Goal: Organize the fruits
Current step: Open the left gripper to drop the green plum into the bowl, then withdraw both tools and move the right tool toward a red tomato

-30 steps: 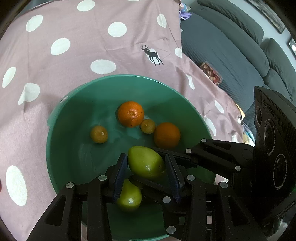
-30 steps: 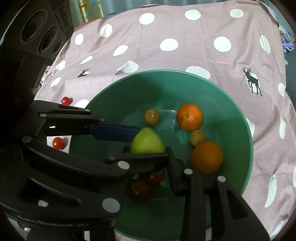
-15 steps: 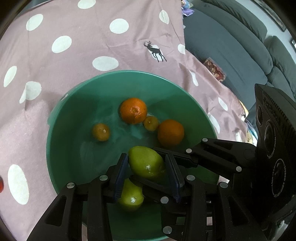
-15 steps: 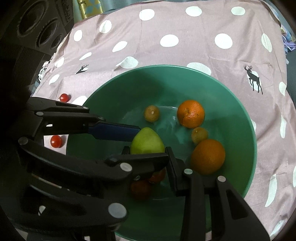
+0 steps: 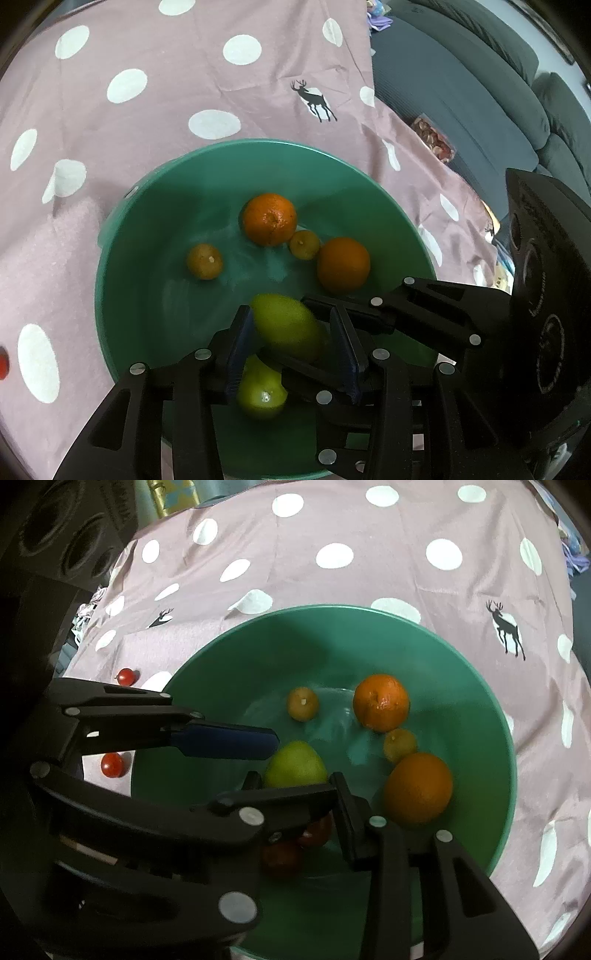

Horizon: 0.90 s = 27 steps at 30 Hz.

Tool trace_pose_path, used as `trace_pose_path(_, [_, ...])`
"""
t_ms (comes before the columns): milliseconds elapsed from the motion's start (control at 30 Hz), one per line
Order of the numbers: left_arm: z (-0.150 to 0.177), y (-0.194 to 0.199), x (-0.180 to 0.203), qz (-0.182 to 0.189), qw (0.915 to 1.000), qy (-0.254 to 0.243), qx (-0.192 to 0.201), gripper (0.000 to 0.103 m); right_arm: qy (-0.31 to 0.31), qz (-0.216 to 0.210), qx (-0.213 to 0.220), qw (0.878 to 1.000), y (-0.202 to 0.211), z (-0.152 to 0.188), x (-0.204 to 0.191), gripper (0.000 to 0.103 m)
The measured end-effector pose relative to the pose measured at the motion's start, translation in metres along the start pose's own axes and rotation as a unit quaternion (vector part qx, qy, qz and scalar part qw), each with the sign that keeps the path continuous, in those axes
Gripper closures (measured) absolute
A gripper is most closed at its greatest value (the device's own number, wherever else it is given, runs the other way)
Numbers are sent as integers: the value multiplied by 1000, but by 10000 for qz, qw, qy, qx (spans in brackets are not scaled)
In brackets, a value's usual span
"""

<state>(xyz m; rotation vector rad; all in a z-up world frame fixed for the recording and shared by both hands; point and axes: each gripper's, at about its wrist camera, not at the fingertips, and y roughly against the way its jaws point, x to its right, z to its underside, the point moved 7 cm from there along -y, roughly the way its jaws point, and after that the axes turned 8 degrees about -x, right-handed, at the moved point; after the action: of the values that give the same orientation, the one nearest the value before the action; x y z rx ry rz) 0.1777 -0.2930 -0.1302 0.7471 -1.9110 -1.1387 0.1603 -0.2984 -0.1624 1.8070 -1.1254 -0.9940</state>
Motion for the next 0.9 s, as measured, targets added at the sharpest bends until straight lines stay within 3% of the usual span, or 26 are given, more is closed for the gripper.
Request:
trace_pose_path(133, [3, 4, 2, -41, 10000, -32, 6, 54, -81, -50, 62, 9999, 2, 3, -1, 56])
trace_pose_path(200, [4, 8, 2, -138, 9999, -45, 56, 43, -100, -88, 138, 9998, 6, 4, -3, 52])
trace_pose_path(267, [6, 15, -3, -318, 9994, 15, 135, 25, -122, -64, 212, 9997, 11, 6, -5, 49])
trace_pose_path(433, [13, 36, -5, -360, 9986, 43, 381, 24, -200, -82, 387, 9990, 25, 11, -7, 44])
trace_pose_path(667, [39, 68, -11, -661, 9949, 33, 760, 13, -222, -21, 853, 9961, 59, 29, -17, 38])
trace_pose_path(900, [90, 102, -55, -995, 9867, 684, 1084, 9, -127, -172, 1091, 9938, 76, 51, -40, 29])
